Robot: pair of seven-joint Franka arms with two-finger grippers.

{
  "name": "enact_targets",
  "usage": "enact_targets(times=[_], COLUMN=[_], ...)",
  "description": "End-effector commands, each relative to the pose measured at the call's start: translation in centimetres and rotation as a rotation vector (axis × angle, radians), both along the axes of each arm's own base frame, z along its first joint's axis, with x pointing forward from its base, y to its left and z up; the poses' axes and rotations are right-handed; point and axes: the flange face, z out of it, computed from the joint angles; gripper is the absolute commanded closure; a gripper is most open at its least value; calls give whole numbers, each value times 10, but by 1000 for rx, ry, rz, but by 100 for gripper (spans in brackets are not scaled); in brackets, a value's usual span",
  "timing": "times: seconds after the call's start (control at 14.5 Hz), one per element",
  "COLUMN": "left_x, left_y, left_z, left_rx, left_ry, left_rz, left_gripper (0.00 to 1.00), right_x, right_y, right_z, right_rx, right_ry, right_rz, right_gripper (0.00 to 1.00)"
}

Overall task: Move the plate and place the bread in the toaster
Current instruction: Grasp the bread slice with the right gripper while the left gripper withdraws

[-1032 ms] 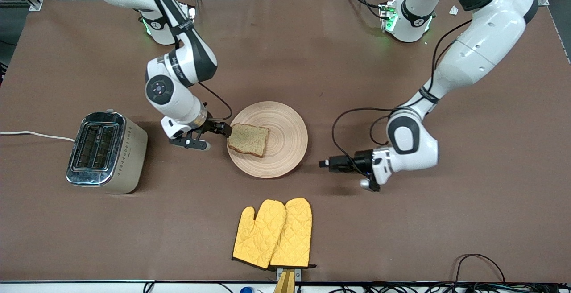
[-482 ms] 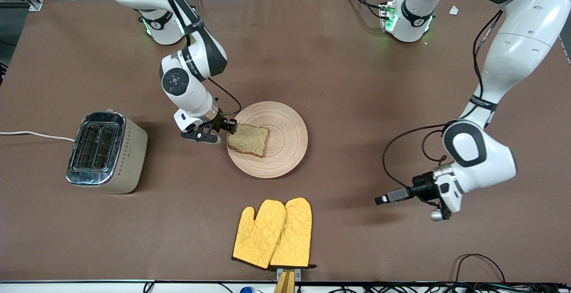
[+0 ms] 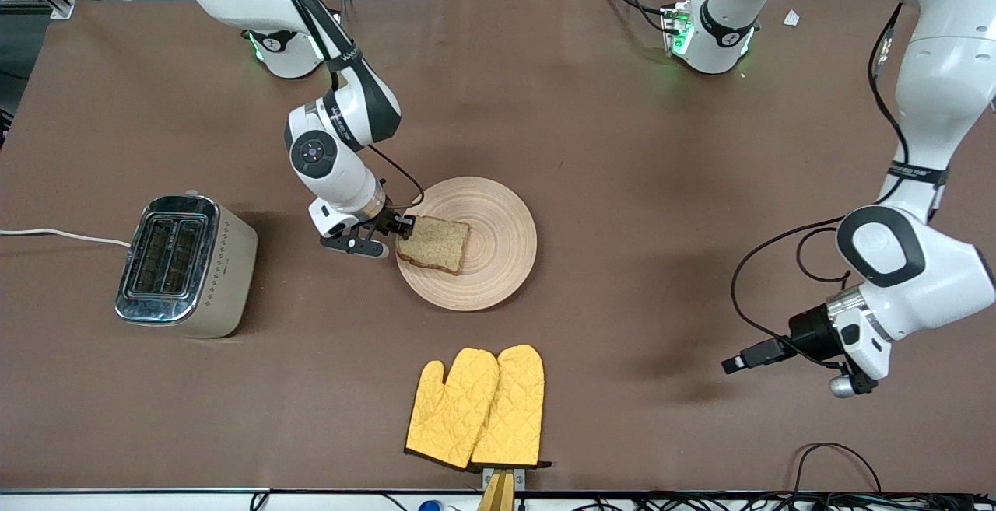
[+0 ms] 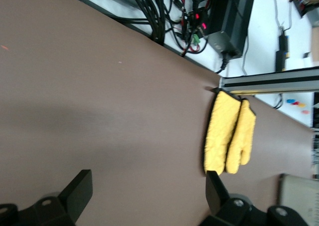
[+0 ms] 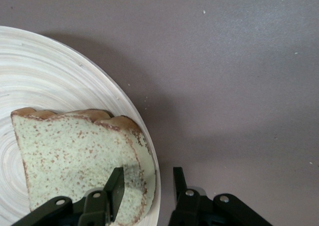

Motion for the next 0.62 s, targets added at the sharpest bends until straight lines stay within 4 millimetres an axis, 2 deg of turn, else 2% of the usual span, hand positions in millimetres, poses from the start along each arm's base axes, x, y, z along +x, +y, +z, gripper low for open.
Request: enact_targets(times=[0.0,0.07,0.14,0.21,0.34,0.55], left_x=[-10,-15,-21,-27,-41,-60], left_y=[7,10,9,7,5,6], left_z=[40,56,72,87,117,156], left_rx=[159,221,292,347,443,529], left_ry=[11,19,37,53,79,115], left_rz=[-64,-83,-112,-128,-167,-202], left_gripper=[0,0,0,0,0,0], right_x=[5,4,4,4,4,4], right_y=[8,9,9,9,10,10], right_z=[-5,-5,-5,-5,-5,-5], right_rx=[-1,-1,-2,-2,-2,-2], right_ry=[-4,-4,-4,-4,-4,-4], right_rz=[-15,-13,-12,-12,-11,-11], right_gripper=[52,55,65,80,95,97])
